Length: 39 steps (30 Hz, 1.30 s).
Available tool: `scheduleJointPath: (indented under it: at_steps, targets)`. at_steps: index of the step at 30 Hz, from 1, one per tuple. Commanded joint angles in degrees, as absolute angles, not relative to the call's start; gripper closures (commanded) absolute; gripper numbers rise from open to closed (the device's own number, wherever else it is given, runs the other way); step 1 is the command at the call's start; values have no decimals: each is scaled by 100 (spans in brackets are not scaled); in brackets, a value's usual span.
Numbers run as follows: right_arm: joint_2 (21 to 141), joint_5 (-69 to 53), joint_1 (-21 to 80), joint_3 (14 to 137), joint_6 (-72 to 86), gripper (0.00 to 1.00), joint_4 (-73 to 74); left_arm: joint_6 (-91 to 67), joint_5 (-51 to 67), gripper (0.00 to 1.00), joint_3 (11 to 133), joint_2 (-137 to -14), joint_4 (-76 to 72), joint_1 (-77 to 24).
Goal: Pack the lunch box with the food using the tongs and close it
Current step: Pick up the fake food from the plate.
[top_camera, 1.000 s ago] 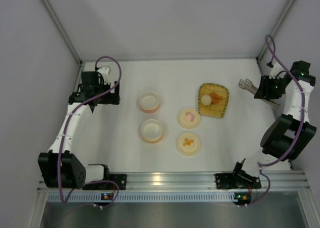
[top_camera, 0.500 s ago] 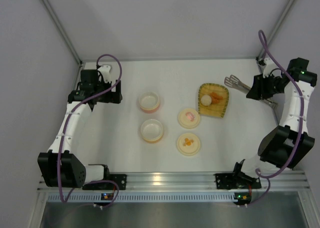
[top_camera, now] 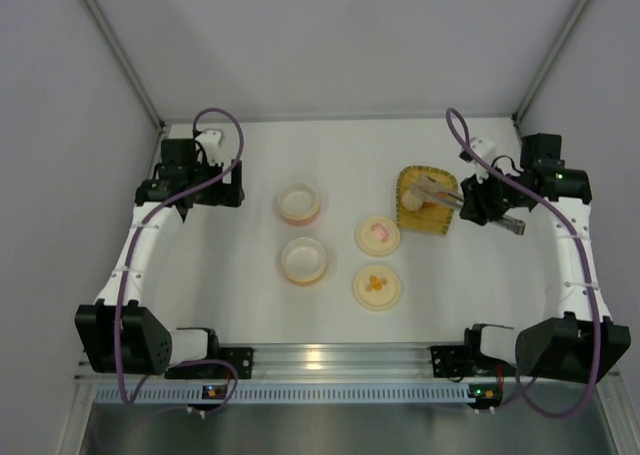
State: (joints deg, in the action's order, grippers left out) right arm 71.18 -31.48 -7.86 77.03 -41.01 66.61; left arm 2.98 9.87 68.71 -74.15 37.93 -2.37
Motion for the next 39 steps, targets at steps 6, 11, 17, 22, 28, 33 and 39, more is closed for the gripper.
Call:
scheduleJointPath:
  at_steps: [6, 11, 17, 22, 28, 33, 39]
  targets:
    - [6592, -2111, 95, 7111, -4447, 62, 5679, 281, 1081, 2, 7154, -7356, 3832, -246]
    - [6425, -1653, 474, 6829, -4456, 61, 5143, 272, 1055, 2, 7172, -7374, 3832, -246]
    - [6591, -1354, 756, 6776, -4474, 59, 4984, 272, 1046, 2, 7198, -7435, 3832, -246]
    - [6723, -1099, 957, 6654, -4552, 55, 4808, 272, 1046, 2, 7207, -7453, 3823, -237]
    - [6952, -774, 1072, 6504, -4702, 52, 4527, 281, 1028, 2, 7242, -7515, 3815, -246]
    - [7119, -616, 1072, 6425, -4781, 52, 4307, 264, 1020, 2, 7233, -7558, 3788, -246]
    - [7303, -545, 1098, 6398, -4825, 51, 4114, 264, 993, 2, 7198, -7567, 3770, -246]
